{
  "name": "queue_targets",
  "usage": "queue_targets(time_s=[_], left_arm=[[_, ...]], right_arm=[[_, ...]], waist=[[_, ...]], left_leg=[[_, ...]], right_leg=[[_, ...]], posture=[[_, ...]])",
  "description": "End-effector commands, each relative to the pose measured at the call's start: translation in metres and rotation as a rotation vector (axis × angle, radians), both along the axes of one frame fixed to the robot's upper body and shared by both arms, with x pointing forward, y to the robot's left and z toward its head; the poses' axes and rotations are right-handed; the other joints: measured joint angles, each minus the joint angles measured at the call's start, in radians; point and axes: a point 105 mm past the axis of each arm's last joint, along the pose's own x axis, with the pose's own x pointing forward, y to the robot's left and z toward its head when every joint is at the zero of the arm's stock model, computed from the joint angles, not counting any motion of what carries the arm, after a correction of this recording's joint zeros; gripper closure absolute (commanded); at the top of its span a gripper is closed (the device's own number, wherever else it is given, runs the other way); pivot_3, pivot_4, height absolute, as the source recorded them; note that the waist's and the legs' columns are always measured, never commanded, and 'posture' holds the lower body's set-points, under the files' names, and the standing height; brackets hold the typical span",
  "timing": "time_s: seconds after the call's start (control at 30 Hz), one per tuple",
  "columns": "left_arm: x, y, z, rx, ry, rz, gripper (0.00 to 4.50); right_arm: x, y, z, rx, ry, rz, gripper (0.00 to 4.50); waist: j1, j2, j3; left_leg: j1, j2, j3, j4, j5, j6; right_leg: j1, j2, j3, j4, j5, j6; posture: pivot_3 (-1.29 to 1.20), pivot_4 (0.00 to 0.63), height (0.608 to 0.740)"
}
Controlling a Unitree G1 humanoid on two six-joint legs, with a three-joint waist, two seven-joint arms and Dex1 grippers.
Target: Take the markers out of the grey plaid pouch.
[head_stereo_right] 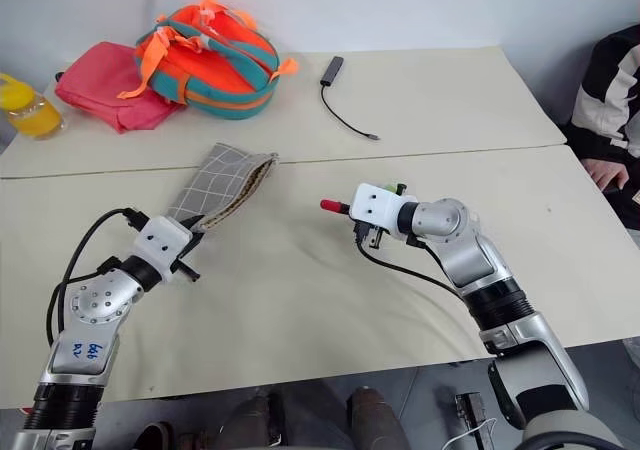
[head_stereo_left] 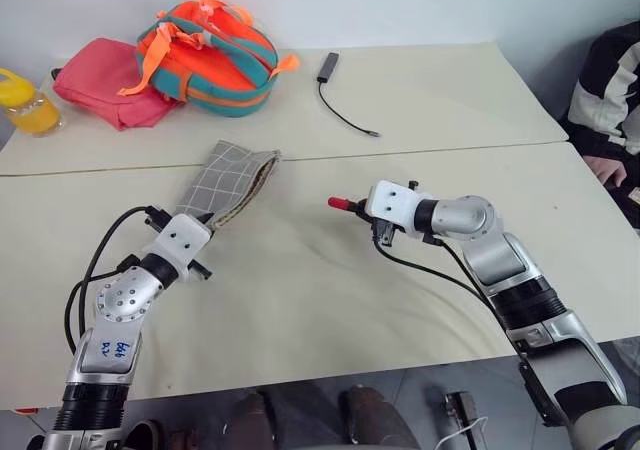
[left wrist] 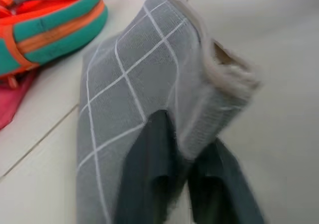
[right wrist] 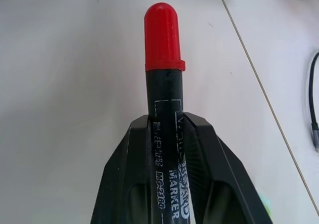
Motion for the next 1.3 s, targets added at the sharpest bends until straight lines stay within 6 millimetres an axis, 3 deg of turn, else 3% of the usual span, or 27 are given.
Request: queue_targets(time_s=[0.03, 0.3, 0.53, 0.7, 0.87, 0.97, 1.1, 1.3], left_arm=[[-0.006, -0.009, 0.016, -0.031, -0.047, -0.054, 2.74], [-0.025, -0.012, 0.040, -0.290, -0.040, -0.153, 0.21], [-0.053, -0.013, 0.051, -0.333, -0.022, -0.222, 0.06], [-0.068, -0.011, 0.044, -0.387, 0.011, -0.225, 0.06], [-0.075, 0.040, 0.034, -0.462, 0.017, -0.005, 0.06], [-0.081, 0.067, 0.029, -0.479, 0.018, 0.090, 0.06], [-0.091, 0.089, 0.015, -0.502, 0.036, 0.159, 0.06], [-0.092, 0.111, 0.002, -0.589, 0.036, 0.254, 0.06]], right_arm=[[-0.001, -0.002, -0.005, 0.048, 0.052, -0.014, 2.94], [-0.012, 0.008, 0.011, 0.244, 0.114, 0.025, 0.20], [-0.038, 0.011, 0.031, 0.497, 0.194, 0.102, 0.18], [-0.065, 0.008, 0.022, 0.519, 0.273, 0.166, 0.18], [-0.096, -0.005, -0.002, 0.511, 0.355, 0.174, 0.18], [-0.104, -0.010, -0.008, 0.544, 0.373, 0.158, 0.18], [-0.116, -0.011, -0.024, 0.549, 0.401, 0.168, 0.18], [-0.114, -0.007, -0.033, 0.543, 0.398, 0.171, 0.18]], waist=[[0.001, 0.000, 0.000], [-0.006, 0.000, 0.000], [-0.003, 0.000, 0.000], [0.000, 0.000, 0.000], [0.002, 0.000, 0.000], [-0.002, 0.000, 0.000], [-0.001, -0.001, 0.000], [0.001, -0.002, -0.001]], left_leg=[[0.000, 0.000, 0.000, 0.000, 0.000, 0.000], [0.000, 0.000, -0.001, -0.002, 0.000, 0.000], [-0.001, 0.000, -0.004, -0.003, 0.000, -0.001], [-0.001, -0.001, -0.004, -0.002, -0.001, 0.000], [-0.001, -0.002, -0.005, -0.002, -0.001, 0.001], [-0.001, -0.002, -0.005, -0.002, -0.001, 0.001], [0.001, -0.002, -0.005, -0.002, -0.001, 0.002], [0.001, -0.003, -0.005, 0.000, -0.002, 0.003]], right_leg=[[0.000, 0.000, 0.000, 0.000, 0.000, 0.000], [-0.001, 0.000, 0.000, 0.001, 0.000, 0.000], [-0.001, 0.000, -0.001, 0.000, 0.000, 0.000], [0.002, 0.000, -0.001, -0.004, 0.000, 0.000], [0.003, 0.000, -0.001, -0.007, 0.000, 0.000], [0.004, 0.000, -0.001, -0.007, 0.000, 0.000], [0.006, 0.000, -0.001, -0.008, 0.000, 0.000], [0.008, 0.000, -0.002, -0.009, 0.000, 0.000]], posture=[[0.00, 0.150, 0.740], [0.00, 0.150, 0.740], [0.00, 0.150, 0.740], [0.00, 0.150, 0.740], [0.00, 0.150, 0.740], [0.00, 0.150, 0.740], [0.00, 0.150, 0.740], [0.00, 0.150, 0.740]])
